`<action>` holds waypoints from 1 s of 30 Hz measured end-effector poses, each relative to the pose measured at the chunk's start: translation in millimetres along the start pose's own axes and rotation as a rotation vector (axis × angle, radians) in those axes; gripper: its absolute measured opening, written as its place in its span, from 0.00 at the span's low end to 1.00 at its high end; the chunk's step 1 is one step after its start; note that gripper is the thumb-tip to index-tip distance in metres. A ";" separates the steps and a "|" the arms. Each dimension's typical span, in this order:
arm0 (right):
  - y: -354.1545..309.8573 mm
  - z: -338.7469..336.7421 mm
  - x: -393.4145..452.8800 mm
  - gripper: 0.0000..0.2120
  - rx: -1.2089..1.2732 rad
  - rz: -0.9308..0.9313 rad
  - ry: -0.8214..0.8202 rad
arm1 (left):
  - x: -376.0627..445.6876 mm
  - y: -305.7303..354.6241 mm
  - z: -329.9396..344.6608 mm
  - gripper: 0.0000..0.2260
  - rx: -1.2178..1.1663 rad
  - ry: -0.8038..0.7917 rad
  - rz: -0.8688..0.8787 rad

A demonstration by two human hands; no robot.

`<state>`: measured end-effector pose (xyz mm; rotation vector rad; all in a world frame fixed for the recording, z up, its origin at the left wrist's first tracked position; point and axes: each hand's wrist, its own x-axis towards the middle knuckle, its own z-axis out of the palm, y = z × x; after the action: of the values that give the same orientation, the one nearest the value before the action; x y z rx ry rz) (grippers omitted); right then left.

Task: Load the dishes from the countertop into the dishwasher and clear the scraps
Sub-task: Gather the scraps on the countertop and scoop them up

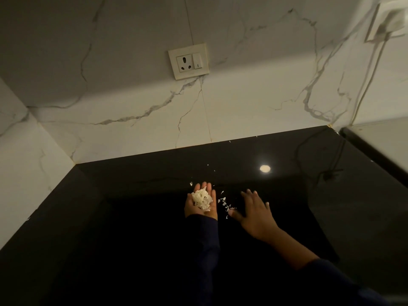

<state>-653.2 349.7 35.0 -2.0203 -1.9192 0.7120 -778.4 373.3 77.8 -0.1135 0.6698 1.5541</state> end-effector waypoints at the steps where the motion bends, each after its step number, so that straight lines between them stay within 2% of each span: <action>1: 3.2 8.6 -3.2 0.49 -0.126 0.008 -0.066 | -0.3 1.9 -0.5 0.21 0.001 -0.006 0.012; 2: 4.3 16.2 -5.7 0.56 -0.215 0.001 -0.098 | -1.2 5.0 -0.8 0.21 0.004 0.004 0.039; 3: 3.5 22.2 -5.0 0.58 -0.271 -0.005 -0.109 | -1.8 8.6 -1.8 0.20 0.004 0.019 0.056; 6: -10.0 29.8 8.7 0.49 -0.323 -0.011 -0.119 | -2.4 17.7 -6.3 0.16 0.052 0.067 0.098; 10: -31.4 32.5 40.9 0.46 -0.342 -0.087 -0.141 | 1.6 34.2 -9.1 0.16 0.062 0.128 0.152; 16: -47.6 24.8 82.1 0.41 -0.244 -0.395 -0.248 | 14.7 40.6 -6.8 0.19 0.044 0.198 0.191; 20: -24.0 -4.8 136.9 0.40 -0.199 -0.322 -0.103 | 29.8 38.7 -0.4 0.20 0.017 0.246 0.175; 22: -11.2 -15.7 165.9 0.41 -0.253 -0.256 -0.145 | 37.7 36.4 1.9 0.20 0.007 0.270 0.175; 24: -8.2 -17.1 192.2 0.42 -0.329 -0.266 -0.188 | 47.3 34.5 3.2 0.20 -0.005 0.287 0.180; 27: -26.9 -8.4 218.6 0.43 -0.388 -0.374 -0.235 | 59.1 38.0 3.0 0.20 -0.029 0.282 0.189; 30: -58.1 6.9 224.8 0.41 -0.438 -0.577 -0.346 | 66.9 42.7 1.2 0.20 -0.040 0.281 0.213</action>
<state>-705.5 575.5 21.2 -1.4539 -2.8895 0.5433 -826.0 434.9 62.5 -0.3035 0.8942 1.7746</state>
